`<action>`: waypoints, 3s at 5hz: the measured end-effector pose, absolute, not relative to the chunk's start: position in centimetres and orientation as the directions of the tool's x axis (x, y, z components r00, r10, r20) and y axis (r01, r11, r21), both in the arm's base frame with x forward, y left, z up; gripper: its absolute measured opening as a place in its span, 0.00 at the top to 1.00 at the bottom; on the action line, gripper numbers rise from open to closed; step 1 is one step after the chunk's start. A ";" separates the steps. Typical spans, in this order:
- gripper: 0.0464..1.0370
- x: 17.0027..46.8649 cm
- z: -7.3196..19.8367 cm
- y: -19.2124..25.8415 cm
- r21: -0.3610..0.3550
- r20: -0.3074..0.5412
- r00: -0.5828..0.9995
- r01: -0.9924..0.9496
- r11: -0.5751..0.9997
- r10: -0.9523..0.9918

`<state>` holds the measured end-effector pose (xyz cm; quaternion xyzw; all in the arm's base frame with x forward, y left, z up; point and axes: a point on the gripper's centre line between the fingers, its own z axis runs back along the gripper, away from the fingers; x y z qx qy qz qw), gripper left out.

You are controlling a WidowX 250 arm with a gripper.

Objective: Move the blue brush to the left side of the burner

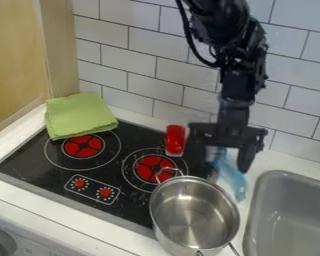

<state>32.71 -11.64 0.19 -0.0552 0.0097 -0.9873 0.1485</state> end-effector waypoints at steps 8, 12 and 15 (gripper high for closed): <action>0.77 31.6 5.6 -10.8 0.026 0.006 -0.966 0.260 -0.965 -0.260; 0.77 25.5 8.2 0.4 -0.015 -0.033 -0.830 0.558 -0.830 -0.557; 0.77 23.9 5.6 6.2 -0.041 0.016 -0.707 0.706 -0.707 -0.707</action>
